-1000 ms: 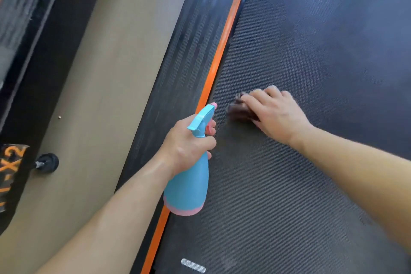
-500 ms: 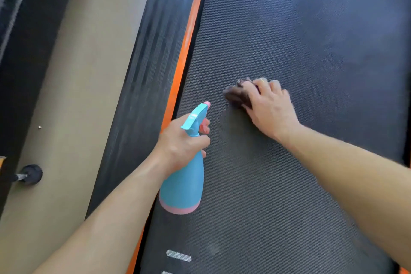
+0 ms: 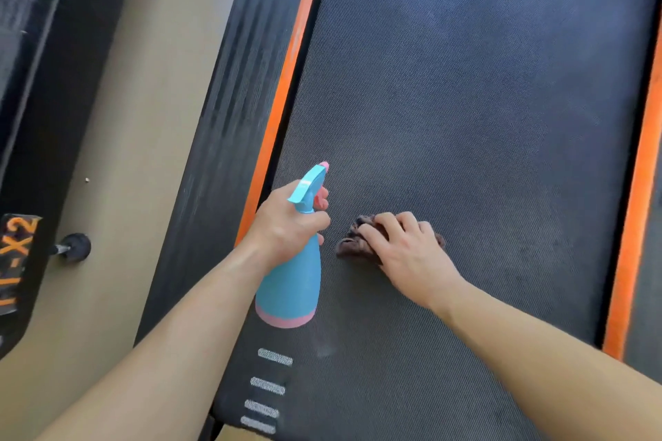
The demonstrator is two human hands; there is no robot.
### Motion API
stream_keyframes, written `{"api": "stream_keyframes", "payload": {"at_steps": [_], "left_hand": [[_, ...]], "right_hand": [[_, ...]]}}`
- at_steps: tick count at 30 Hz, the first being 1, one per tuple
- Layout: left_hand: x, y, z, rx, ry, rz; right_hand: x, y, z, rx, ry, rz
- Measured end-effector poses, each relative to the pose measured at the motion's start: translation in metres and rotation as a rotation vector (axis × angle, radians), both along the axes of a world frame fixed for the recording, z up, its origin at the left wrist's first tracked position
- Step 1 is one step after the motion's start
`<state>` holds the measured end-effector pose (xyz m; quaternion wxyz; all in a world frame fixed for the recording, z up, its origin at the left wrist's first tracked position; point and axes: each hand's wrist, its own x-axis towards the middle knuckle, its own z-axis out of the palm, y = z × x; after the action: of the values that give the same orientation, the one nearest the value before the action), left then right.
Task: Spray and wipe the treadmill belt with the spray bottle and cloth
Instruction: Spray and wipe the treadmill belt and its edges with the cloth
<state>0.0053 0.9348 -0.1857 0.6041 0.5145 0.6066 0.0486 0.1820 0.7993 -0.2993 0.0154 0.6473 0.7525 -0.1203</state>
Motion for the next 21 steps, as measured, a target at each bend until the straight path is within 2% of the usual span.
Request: {"api": "stream_keyframes", "payload": {"at_steps": [6, 15, 21], "left_hand": [[0.001, -0.039, 0.001, -0.023, -0.005, 0.018], [-0.008, -0.084, -0.013, -0.013, -0.074, 0.036], [-0.012, -0.081, -0.016, 0.022, -0.104, 0.045]], "right_hand": [[-0.009, -0.039, 0.006, -0.035, 0.047, -0.354], [-0.013, -0.044, -0.002, -0.118, 0.036, -0.395], [-0.012, -0.049, -0.01, -0.022, -0.001, -0.364]]}}
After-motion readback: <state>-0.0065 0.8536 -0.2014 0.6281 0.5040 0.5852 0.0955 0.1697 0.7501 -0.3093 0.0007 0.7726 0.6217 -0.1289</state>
